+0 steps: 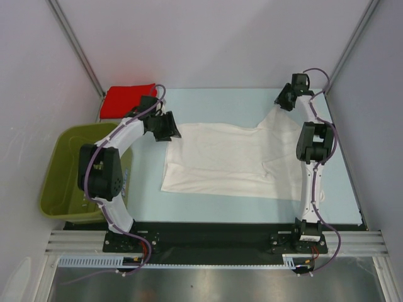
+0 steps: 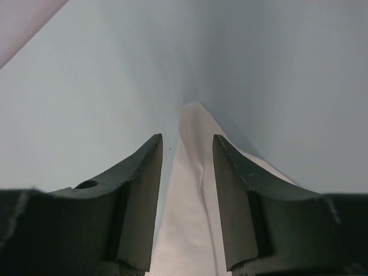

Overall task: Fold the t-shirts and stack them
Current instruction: Fold the tshirt

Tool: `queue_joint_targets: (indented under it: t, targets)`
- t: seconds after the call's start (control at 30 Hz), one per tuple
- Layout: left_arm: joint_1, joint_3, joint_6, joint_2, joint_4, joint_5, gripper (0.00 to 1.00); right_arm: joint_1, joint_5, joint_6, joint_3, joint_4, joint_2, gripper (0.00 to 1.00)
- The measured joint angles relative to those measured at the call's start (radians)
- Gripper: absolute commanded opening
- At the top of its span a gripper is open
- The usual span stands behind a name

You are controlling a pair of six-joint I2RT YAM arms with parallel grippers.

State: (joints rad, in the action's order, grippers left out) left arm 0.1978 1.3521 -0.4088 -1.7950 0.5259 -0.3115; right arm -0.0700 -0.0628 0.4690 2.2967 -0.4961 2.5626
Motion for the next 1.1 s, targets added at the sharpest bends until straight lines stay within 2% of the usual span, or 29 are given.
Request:
queue_joint_targets:
  t: [0.3,0.4,0.47,0.5,0.53,0.67,0.83,0.97,1.1]
  targets:
    - [0.0,0.008,-0.001,-0.018,0.01,-0.008,0.55,0.011,0.005,-0.016,0.047,0.011,0.049,0.41]
    - [0.0,0.014,-0.001,-0.019,0.013,-0.007,0.56,0.012,0.009,-0.024,0.069,0.017,0.069,0.3]
    - [0.0,0.021,0.0,-0.019,0.017,-0.006,0.56,0.012,0.009,-0.029,0.09,0.019,0.09,0.15]
    - [0.0,0.027,0.0,-0.019,0.021,-0.005,0.58,0.012,0.009,-0.033,0.102,0.018,0.099,0.03]
    - [0.0,0.034,0.0,-0.021,0.026,-0.004,0.58,0.012,0.008,-0.032,0.11,0.018,0.106,0.0]
    - [0.0,0.102,0.003,-0.055,0.056,0.008,0.61,0.011,0.01,-0.03,0.14,-0.009,0.113,0.0]
    - [-0.011,0.307,0.019,-0.188,0.101,0.018,0.61,0.012,0.028,-0.005,0.119,-0.075,0.068,0.0]
    - [-0.027,0.407,0.02,-0.261,0.127,0.018,0.6,0.009,0.047,0.023,0.016,-0.157,-0.075,0.0]
    - [-0.039,0.438,0.019,-0.279,0.143,0.019,0.6,0.0,0.051,0.069,-0.143,-0.188,-0.289,0.0]
